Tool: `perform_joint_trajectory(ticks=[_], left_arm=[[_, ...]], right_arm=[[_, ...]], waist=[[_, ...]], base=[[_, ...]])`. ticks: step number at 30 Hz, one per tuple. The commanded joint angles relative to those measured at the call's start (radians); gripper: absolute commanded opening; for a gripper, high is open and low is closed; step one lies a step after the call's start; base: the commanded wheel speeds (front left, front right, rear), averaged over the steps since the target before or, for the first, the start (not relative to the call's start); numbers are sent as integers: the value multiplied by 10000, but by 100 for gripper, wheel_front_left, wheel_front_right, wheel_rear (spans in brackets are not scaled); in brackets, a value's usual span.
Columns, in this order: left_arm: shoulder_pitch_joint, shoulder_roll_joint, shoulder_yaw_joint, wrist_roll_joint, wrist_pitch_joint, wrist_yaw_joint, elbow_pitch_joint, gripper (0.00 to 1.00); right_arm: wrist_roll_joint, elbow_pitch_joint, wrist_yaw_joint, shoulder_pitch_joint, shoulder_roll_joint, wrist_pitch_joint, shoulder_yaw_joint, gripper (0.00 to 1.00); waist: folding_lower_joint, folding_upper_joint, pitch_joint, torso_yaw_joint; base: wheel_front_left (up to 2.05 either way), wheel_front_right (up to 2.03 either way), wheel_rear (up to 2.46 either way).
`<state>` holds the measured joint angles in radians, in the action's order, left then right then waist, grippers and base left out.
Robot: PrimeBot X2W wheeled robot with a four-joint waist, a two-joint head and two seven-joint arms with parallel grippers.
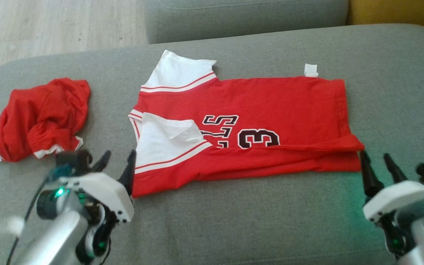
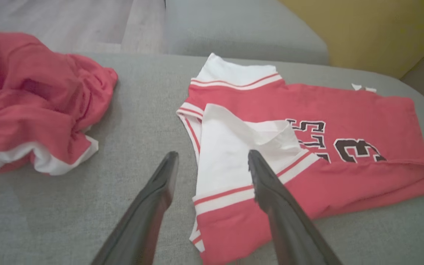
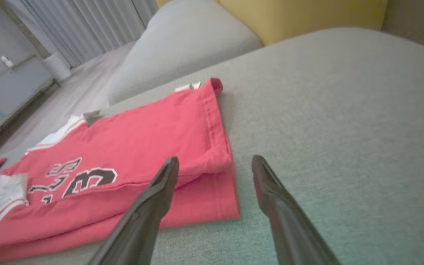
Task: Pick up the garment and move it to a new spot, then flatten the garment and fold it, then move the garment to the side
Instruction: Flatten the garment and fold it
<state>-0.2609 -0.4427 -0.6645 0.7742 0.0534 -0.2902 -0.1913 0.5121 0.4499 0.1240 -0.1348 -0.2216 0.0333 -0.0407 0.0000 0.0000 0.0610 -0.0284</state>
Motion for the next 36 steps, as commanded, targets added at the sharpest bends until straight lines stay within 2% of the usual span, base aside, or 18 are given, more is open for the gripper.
perform_joint_trajectory(ticks=[1,4,5,13,16,22,23,25,27,28,29,36], left_arm=[[-932,-245,263,380,-781,339,-159,100],[-1326,-165,96,1071,-2100,848,-913,100],[-1326,-165,96,1071,-2100,848,-913,100],[-2469,-5,-432,2008,-4865,1839,-2708,100],[-2661,48,-559,2188,-5401,2084,-3066,100],[-2755,226,-635,2451,-5845,2233,-3344,100],[-2778,241,-639,2465,-5879,2227,-3396,100],[-2815,301,-619,2574,-5995,2254,-3503,100],[-2874,335,-611,2631,-6068,2288,-3596,59],[-2901,335,-611,2640,-6084,2306,-3640,21],[-2914,342,-589,2674,-6084,2329,-3685,0],[-2888,212,-433,2791,-5858,2536,-3773,0]], right_arm=[[-380,65,67,-692,36,-525,-26,100],[-756,834,67,-1141,234,-1413,200,100],[-756,834,67,-1141,234,-1413,200,100],[-1206,2475,67,-2141,501,-2586,465,100],[-1245,2874,67,-2418,548,-2802,335,100],[-1069,3538,67,-2911,665,-2877,-18,100],[-1024,3625,67,-2979,671,-2903,-101,96],[-855,3757,67,-3089,715,-2965,-283,66],[-694,3838,67,-3170,728,-3035,-546,22],[-599,3847,67,-3199,732,-3025,-668,0],[-503,3832,67,-3213,728,-2989,-795,0],[-88,3690,67,-3191,304,-2374,-1277,0]], waist=[[0,0,31,32],[0,0,87,49],[0,0,87,49],[0,0,249,6],[0,0,281,-90],[0,0,402,-214],[0,0,430,-216],[0,0,471,-207],[0,0,498,-194],[0,0,498,-190],[0,0,483,-186],[0,0,113,-165]], base=[[0,0,0],[0,0,0],[0,0,0],[0,0,0],[0,0,0],[0,0,0],[0,0,0],[0,0,0],[0,0,0],[0,0,0],[0,0,0],[0,0,0]])
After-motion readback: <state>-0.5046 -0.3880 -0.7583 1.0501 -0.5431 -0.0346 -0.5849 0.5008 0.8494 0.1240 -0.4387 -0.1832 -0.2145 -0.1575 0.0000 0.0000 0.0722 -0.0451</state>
